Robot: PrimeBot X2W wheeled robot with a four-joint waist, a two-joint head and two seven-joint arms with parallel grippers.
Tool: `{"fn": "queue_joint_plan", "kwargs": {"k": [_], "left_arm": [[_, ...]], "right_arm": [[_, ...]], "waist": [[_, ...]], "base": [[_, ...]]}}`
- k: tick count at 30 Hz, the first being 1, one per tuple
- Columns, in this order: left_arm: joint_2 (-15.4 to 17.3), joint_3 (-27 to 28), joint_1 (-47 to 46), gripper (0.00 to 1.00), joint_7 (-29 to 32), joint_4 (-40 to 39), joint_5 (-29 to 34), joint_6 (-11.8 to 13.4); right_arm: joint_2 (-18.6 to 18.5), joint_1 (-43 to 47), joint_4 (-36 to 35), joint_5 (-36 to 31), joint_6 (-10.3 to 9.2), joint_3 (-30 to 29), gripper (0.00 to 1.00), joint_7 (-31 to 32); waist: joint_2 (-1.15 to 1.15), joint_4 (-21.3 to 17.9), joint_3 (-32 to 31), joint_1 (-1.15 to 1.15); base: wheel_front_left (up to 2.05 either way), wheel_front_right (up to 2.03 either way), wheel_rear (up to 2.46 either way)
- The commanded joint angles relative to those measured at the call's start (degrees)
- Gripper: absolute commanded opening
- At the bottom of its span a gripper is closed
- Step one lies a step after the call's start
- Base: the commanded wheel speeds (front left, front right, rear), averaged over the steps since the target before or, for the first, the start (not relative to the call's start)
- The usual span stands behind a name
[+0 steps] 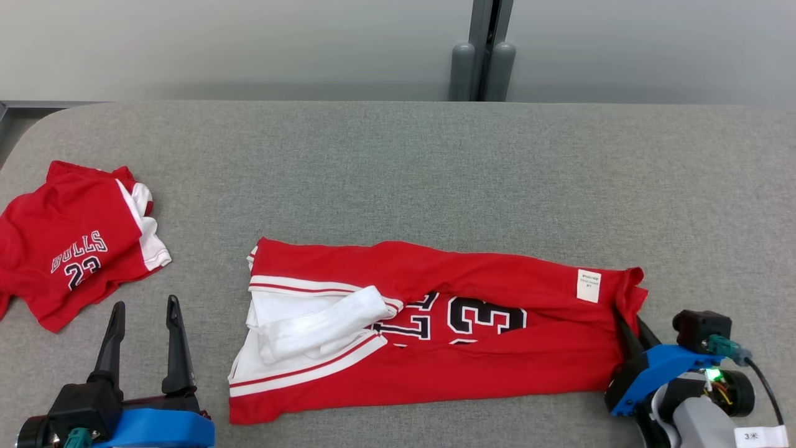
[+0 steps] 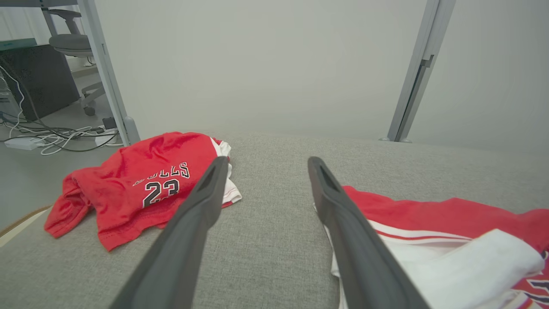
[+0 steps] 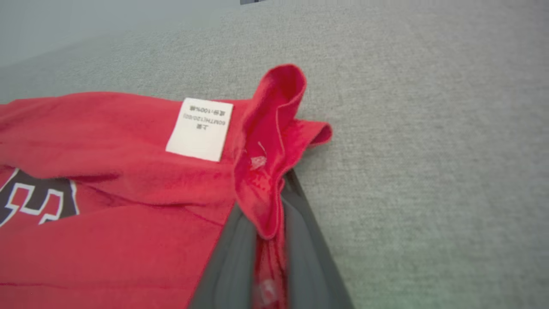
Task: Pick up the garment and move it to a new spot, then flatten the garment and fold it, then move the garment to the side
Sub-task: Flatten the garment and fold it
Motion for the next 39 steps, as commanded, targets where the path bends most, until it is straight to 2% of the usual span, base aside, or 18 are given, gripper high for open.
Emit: {"fn": "queue_joint_plan", "kwargs": {"k": [1, 12, 16, 21, 24, 25, 33, 39], "left_arm": [[-0.1, 0.4, -0.6, 1.0, -0.3, 0.3, 0.5, -0.4], [-0.3, 0.5, 0.3, 1.0, -0.3, 0.3, 2.1, -0.5], [-0.4, 1.0, 0.9, 1.0, -0.3, 0.0, 2.4, -0.6], [-0.5, 1.0, 1.1, 1.0, -0.3, -0.1, 2.4, -0.6], [-0.6, 0.9, 1.3, 1.0, -0.3, 0.0, 2.3, -0.6], [-0.6, 0.9, 1.3, 1.0, -0.3, 0.0, 2.3, -0.6], [-0.7, 0.3, 0.6, 1.0, -0.3, 0.4, 2.2, -0.4], [-0.7, -0.5, -0.3, 1.0, -0.3, 0.7, 1.9, -0.4]], "right_arm": [[-1.4, -0.1, 0.2, 0.7, -0.04, -0.4, 0.0, -0.1], [-12.1, -1.7, -0.2, 1.4, -0.05, -6.1, 0.0, -0.3], [-13.4, -1.7, -0.7, 0.8, -0.02, -6.4, 0.0, -0.4], [-11.4, -1.6, -3.4, 0.7, -0.02, -4.8, 0.0, -0.3], [-7.8, -0.6, -8.0, 1.9, -0.02, -2.2, 0.0, -0.3], [-7.8, -0.6, -8.0, 1.9, -0.02, -2.2, 0.0, -0.3], [-0.6, 0.5, -16.3, 2.3, -0.02, 6.6, 0.0, 1.3], [3.1, -0.7, -17.9, 3.6, -0.02, 13.4, 0.0, 2.4]], "waist": [[0.0, -0.3, -0.3, 0.0], [0.0, -1.5, -2.1, 0.0], [0.0, -2.0, -2.6, 0.0], [0.0, -2.5, -2.8, 0.0], [0.0, -2.9, -2.9, 0.0], [0.0, -2.9, -2.9, 0.0], [0.0, -2.7, -2.8, 0.0], [0.0, -1.6, -2.6, 0.0]], "base": [[0.0, 0.0, 0.0], [0.0, 0.0, 0.0], [0.0, 0.0, 0.0], [0.0, 0.0, 0.0], [0.0, 0.0, 0.0], [0.0, 0.0, 0.0], [0.0, 0.0, 0.0], [0.0, 0.0, 0.0]]}}
